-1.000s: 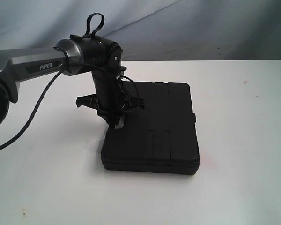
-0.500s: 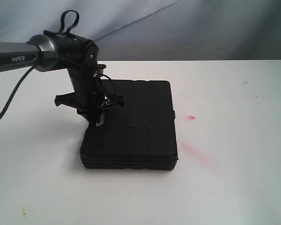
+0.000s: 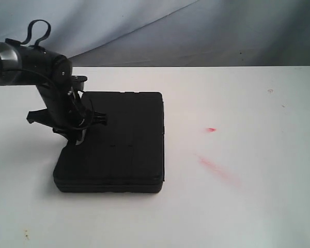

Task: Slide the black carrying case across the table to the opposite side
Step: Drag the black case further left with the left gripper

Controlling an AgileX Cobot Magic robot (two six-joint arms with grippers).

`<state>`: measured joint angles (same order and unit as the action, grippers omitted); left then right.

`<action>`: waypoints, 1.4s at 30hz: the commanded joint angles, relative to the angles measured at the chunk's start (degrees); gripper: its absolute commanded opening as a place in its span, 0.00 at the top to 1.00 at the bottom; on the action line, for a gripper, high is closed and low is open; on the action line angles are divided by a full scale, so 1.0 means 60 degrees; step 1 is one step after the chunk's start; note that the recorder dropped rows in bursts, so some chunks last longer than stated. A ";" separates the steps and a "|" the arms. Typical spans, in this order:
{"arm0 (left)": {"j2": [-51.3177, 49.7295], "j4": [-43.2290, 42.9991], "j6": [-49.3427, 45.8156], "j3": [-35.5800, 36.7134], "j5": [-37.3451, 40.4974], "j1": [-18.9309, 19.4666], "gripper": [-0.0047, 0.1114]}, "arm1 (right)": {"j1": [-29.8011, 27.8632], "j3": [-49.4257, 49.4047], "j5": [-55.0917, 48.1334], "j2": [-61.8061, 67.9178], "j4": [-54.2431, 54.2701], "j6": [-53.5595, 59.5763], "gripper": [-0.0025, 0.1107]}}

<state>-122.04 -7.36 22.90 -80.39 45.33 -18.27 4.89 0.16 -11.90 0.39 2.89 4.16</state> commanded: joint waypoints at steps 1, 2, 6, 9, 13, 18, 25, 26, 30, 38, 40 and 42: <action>0.0463 -0.0500 -0.0514 0.0833 -0.0339 0.0513 0.96 | -0.0053 -0.0026 -0.0039 -0.0065 0.0027 0.0014 0.98; 0.0552 -0.0505 -0.0660 0.0941 -0.0339 0.0622 0.96 | -0.0053 -0.0026 -0.0039 -0.0065 0.0027 0.0014 0.98; 0.0763 -0.0585 -0.0710 0.1255 -0.0394 0.0957 0.96 | -0.0053 -0.0026 -0.0039 -0.0065 0.0027 0.0014 0.98; 0.0803 -0.0606 -0.1121 0.1293 -0.0493 0.1007 0.96 | -0.0053 -0.0026 -0.0039 -0.0065 0.0027 0.0014 0.98; 0.0803 -0.0586 -0.1122 0.1293 -0.0540 0.1007 0.96 | -0.0053 -0.0026 -0.0039 -0.0065 0.0027 0.0014 0.98; 0.0803 -0.0542 -0.1122 0.1293 -0.0550 0.1007 0.96 | -0.0053 -0.0026 -0.0039 -0.0065 0.0027 0.0014 0.98; 0.0803 -0.0324 -0.1103 0.1293 -0.0590 0.1007 0.96 | -0.0053 -0.0026 -0.0039 -0.0065 0.0027 0.0014 0.98; 0.0803 -0.0324 -0.1103 0.1293 -0.0590 0.1007 0.96 | -0.0053 -0.0026 -0.0039 -0.0065 0.0027 0.0014 0.98; 0.0803 -0.0404 -0.1103 0.1293 -0.0590 0.1051 0.96 | -0.0053 -0.0026 -0.0039 -0.0065 0.0027 0.0014 0.98; 0.0803 -0.0609 -0.1119 0.1311 -0.0515 0.1457 0.96 | -0.0053 -0.0026 -0.0039 -0.0065 0.0027 0.0014 0.98; 0.0803 -0.0609 -0.1267 0.1311 -0.0489 0.1574 0.96 | -0.0053 -0.0026 -0.0039 -0.0065 0.0027 0.0014 0.98; 0.0803 -0.0609 -0.1402 0.1311 -0.0489 0.1617 0.96 | -0.0053 -0.0026 -0.0039 -0.0065 0.0027 0.0014 0.98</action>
<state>-117.90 -9.23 15.66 -72.94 41.83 -9.36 4.89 0.16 -11.90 0.39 2.89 4.16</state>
